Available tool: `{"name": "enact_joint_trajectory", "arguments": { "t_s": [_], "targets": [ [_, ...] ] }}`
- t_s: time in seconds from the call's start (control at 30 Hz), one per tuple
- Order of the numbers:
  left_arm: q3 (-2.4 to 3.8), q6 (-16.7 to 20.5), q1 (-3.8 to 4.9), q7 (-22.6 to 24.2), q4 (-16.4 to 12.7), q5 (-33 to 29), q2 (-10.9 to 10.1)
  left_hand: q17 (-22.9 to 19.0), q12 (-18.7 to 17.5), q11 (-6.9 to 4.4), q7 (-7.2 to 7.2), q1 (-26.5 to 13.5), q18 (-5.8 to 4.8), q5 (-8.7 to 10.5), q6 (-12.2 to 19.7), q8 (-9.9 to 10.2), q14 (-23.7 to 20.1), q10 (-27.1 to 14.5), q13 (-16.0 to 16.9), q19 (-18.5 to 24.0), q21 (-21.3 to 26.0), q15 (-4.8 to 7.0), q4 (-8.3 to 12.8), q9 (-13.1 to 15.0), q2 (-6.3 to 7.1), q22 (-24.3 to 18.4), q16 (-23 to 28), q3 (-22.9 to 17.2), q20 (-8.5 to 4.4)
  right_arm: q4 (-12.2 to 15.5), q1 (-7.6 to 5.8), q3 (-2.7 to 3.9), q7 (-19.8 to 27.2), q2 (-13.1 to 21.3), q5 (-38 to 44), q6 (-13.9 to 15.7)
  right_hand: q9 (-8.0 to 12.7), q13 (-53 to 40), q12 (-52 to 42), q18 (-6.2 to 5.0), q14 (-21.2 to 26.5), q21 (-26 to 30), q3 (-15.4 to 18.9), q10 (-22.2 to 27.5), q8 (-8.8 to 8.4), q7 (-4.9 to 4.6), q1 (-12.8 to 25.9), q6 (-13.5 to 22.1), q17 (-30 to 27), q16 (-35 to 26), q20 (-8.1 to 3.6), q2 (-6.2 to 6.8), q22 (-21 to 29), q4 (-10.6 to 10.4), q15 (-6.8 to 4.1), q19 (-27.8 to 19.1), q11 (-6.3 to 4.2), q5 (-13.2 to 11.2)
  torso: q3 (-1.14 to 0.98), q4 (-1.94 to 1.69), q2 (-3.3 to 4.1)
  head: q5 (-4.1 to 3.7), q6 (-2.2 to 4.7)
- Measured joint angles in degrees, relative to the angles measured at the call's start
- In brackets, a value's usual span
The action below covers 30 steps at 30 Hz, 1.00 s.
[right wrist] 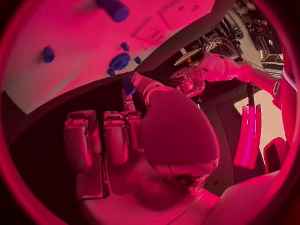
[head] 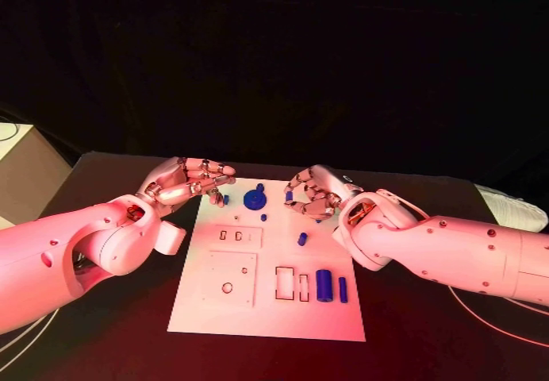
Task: Assemble the parts on the task board
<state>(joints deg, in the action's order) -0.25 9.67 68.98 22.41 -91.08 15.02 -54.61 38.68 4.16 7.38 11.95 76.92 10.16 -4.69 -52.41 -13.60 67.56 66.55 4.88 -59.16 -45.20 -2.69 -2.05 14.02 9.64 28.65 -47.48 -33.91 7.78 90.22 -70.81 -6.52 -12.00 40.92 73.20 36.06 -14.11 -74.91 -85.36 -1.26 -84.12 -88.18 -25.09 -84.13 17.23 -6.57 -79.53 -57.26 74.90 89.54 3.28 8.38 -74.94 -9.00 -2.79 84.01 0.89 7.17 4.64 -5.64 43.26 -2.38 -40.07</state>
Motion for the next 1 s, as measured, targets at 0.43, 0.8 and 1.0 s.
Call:
{"name": "enact_joint_trajectory", "arguments": {
  "t_s": [0.43,0.8,1.0],
  "targets": [
    [-0.12,1.5,0.00,-1.1,0.1,0.0,0.7,0.0,0.0,0.00,0.00,0.0,0.00,0.00,0.0,0.0,0.0,0.0,0.0,0.2,0.0,0.00,0.0,0.0,0.00,0.1,0.0,0.0,-0.21,-0.6,1.59,-1.05,-9.2,-9.1,4.9,-2.4,0.0,0.0,0.2,0.00,0.2,0.0,0.0,0.0,0.32,0.11,0.3,0.1,0.0,0.0,0.01,0.31,0.0,0.0,-0.19,0.0,0.01,-0.1,0.39,0.23,-0.61,1.32,-0.94],
    [-0.14,1.9,0.00,-1.5,0.1,0.0,0.8,0.0,0.0,0.00,0.00,0.0,0.00,0.00,0.0,0.0,0.0,0.0,0.0,0.2,0.0,0.00,0.0,0.0,0.00,0.0,0.0,0.0,-0.21,-3.7,3.42,-1.39,-12.6,-13.3,7.5,-4.3,0.0,0.0,0.8,0.00,0.2,0.0,-0.2,0.0,1.64,0.21,1.1,0.2,0.0,0.0,0.01,0.60,0.0,-0.2,-0.19,0.0,0.01,-0.1,0.43,0.23,-0.65,1.92,-1.29],
    [-0.14,2.0,0.00,-1.6,0.1,0.0,0.9,-0.1,0.0,0.00,0.00,0.0,0.00,0.00,0.0,0.0,-0.2,0.0,0.1,0.4,0.0,0.22,0.0,0.0,0.00,0.1,0.0,0.0,0.00,-4.8,4.47,-1.44,-13.4,-14.6,9.2,-4.6,0.0,0.0,0.8,0.00,0.2,0.0,-0.2,0.0,1.64,0.31,1.1,0.3,0.0,0.0,0.01,0.60,0.0,-0.2,-0.19,0.0,0.01,-0.2,0.36,0.23,-0.56,2.30,-1.61]
  ]
}}
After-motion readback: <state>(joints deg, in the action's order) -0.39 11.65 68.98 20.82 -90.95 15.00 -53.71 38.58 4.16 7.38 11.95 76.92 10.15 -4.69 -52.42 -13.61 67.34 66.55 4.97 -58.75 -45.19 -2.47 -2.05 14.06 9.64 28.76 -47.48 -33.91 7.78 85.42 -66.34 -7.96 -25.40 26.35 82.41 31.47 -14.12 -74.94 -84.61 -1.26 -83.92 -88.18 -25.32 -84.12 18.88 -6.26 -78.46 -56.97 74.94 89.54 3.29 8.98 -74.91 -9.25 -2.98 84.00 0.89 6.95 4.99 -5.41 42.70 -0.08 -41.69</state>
